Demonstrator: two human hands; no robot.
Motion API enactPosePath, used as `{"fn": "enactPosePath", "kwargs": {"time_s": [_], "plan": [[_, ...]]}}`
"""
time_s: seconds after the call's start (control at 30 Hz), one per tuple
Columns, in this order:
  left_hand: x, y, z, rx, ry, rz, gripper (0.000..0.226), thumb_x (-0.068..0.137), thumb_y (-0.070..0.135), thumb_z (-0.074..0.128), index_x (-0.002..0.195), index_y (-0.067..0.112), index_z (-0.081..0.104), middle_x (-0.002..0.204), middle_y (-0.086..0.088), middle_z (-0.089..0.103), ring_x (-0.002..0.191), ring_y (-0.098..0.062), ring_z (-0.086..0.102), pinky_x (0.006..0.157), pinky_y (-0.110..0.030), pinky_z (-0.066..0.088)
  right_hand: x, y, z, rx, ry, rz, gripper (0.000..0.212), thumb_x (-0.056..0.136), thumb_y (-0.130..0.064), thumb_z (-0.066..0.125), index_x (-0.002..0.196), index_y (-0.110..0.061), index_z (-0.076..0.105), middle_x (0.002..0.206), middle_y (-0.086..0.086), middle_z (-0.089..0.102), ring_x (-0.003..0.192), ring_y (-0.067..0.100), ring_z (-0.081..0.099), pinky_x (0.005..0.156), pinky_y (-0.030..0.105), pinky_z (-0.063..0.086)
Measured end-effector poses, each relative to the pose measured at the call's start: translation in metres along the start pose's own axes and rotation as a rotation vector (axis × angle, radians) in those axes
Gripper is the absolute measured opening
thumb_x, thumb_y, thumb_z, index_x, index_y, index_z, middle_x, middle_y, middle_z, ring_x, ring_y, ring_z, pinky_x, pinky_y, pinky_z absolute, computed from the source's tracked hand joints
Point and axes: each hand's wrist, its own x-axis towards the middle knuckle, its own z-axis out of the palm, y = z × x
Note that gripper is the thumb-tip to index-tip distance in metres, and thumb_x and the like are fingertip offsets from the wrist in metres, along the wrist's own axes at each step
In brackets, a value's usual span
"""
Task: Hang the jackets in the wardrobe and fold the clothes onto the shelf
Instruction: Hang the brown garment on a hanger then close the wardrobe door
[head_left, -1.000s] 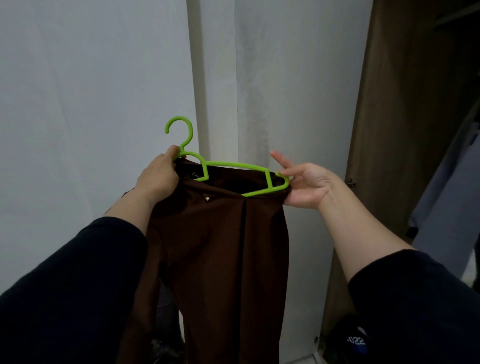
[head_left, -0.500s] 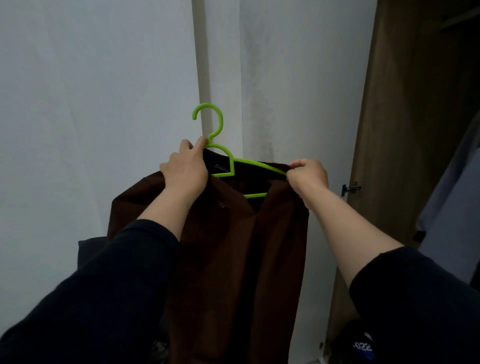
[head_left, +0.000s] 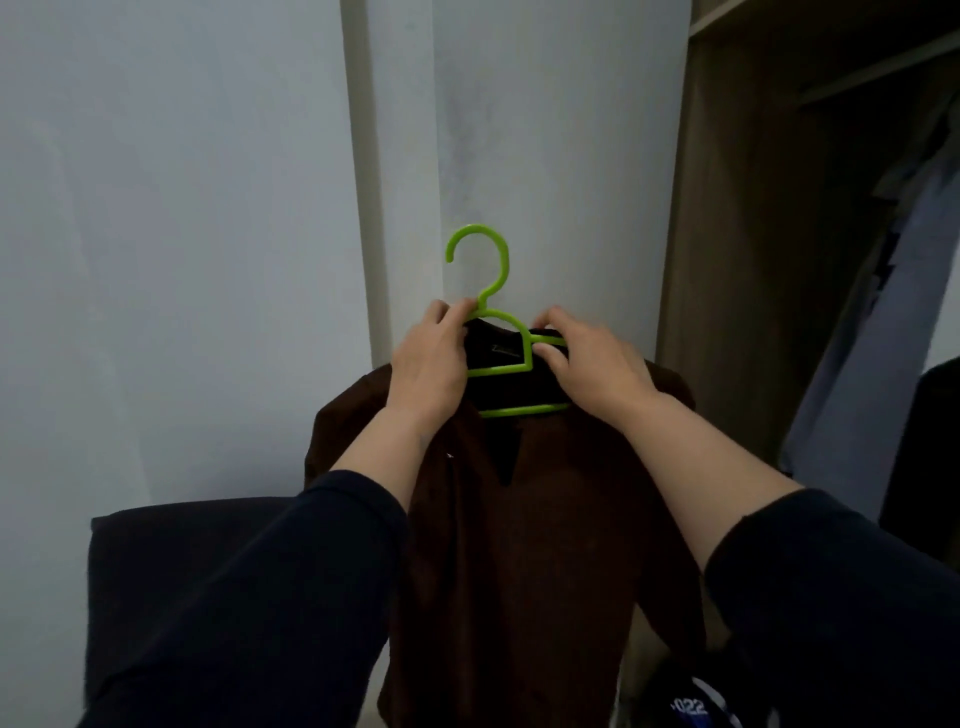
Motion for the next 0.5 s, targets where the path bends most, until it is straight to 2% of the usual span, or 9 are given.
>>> {"fn": "enactPosePath", "kwargs": {"time_s": [0.07, 0.13, 0.27, 0.4, 0.5], "plan": [[0.002, 0.01, 0.012, -0.082, -0.006, 0.011, 0.031, 0.095, 0.01, 0.042, 0.122, 0.02, 0.052, 0.108, -0.006, 0.055, 0.096, -0.031, 0.057, 0.077, -0.045, 0.048, -0.003, 0.011, -0.007, -0.081, 0.015, -0.048, 0.024, 0.098, -0.035, 0.043, 0.121, -0.033, 0.051, 0.112, 0.007, 0.066, 0.102, 0.034, 0.06, 0.071, 0.036, 0.041], [0.006, 0.016, 0.022, -0.182, -0.011, 0.013, 0.024, 0.094, 0.014, 0.049, 0.116, 0.022, 0.053, 0.109, -0.002, 0.06, 0.1, -0.027, 0.058, 0.083, -0.047, 0.049, -0.008, 0.025, -0.017, -0.203, 0.039, -0.067, 0.027, 0.099, -0.035, 0.041, 0.125, -0.037, 0.05, 0.113, 0.008, 0.067, 0.1, 0.037, 0.062, 0.071, 0.037, 0.044], [0.015, 0.026, 0.041, -0.184, -0.038, -0.007, 0.019, 0.088, 0.027, 0.062, 0.104, 0.019, 0.054, 0.104, -0.001, 0.063, 0.099, -0.024, 0.058, 0.083, -0.044, 0.049, -0.012, 0.056, -0.033, -0.271, 0.073, -0.006, 0.03, 0.099, -0.035, 0.041, 0.128, -0.041, 0.049, 0.114, 0.01, 0.066, 0.1, 0.04, 0.062, 0.072, 0.039, 0.046], [0.013, 0.044, 0.067, -0.174, -0.083, -0.066, 0.021, 0.091, 0.029, 0.059, 0.104, 0.013, 0.055, 0.105, -0.005, 0.062, 0.101, -0.025, 0.056, 0.081, -0.035, 0.044, -0.017, 0.081, -0.037, -0.318, 0.116, 0.023, 0.029, 0.098, -0.036, 0.042, 0.126, -0.04, 0.051, 0.115, 0.005, 0.067, 0.099, 0.038, 0.063, 0.071, 0.037, 0.045], [0.014, 0.052, 0.087, -0.125, -0.096, -0.078, 0.019, 0.092, 0.029, 0.055, 0.102, 0.012, 0.056, 0.107, -0.006, 0.058, 0.105, -0.025, 0.053, 0.081, -0.034, 0.042, -0.018, 0.099, -0.039, -0.353, 0.142, 0.042, 0.028, 0.098, -0.036, 0.043, 0.123, -0.039, 0.053, 0.115, 0.002, 0.067, 0.099, 0.037, 0.063, 0.072, 0.038, 0.046]]}}
